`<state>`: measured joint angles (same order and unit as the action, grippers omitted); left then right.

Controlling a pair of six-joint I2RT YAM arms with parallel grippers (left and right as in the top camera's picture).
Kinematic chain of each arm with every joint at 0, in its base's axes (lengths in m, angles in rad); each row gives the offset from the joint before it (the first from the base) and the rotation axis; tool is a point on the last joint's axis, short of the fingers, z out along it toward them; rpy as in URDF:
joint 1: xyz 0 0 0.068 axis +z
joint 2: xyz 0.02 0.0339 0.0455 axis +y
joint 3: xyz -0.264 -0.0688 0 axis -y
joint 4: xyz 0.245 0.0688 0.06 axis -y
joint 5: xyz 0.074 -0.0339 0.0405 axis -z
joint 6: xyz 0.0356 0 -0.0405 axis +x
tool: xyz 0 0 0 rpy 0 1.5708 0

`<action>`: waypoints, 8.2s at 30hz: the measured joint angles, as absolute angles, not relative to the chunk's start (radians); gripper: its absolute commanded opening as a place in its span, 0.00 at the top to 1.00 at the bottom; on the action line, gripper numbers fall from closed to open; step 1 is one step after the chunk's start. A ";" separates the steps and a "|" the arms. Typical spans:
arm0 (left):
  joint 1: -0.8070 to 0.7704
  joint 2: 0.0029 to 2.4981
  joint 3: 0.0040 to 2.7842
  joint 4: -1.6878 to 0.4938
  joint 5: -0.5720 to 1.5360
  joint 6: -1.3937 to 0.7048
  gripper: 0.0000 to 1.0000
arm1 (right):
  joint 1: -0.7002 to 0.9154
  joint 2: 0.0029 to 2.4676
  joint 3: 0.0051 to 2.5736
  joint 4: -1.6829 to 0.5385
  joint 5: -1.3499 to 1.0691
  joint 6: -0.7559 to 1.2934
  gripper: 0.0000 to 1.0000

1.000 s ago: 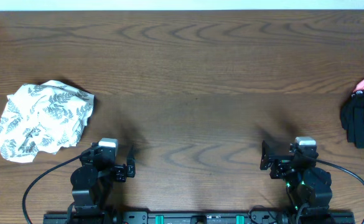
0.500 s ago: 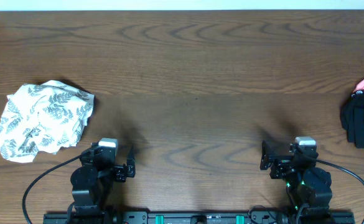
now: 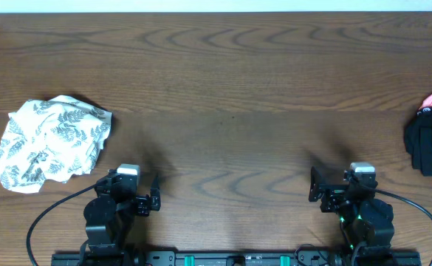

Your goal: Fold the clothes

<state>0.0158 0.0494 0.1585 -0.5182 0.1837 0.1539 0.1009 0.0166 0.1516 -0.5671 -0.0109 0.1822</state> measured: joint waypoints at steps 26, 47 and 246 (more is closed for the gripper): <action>0.016 0.049 0.158 -0.517 0.184 0.154 0.02 | 0.101 0.391 0.414 -0.432 -0.303 0.548 0.01; 0.016 0.049 0.158 -0.516 0.184 0.154 0.02 | -0.232 1.378 1.242 -0.923 -0.057 0.289 0.02; -0.153 0.908 0.761 -0.438 0.261 -0.280 0.02 | 0.433 1.388 1.179 -0.552 -0.415 0.416 0.98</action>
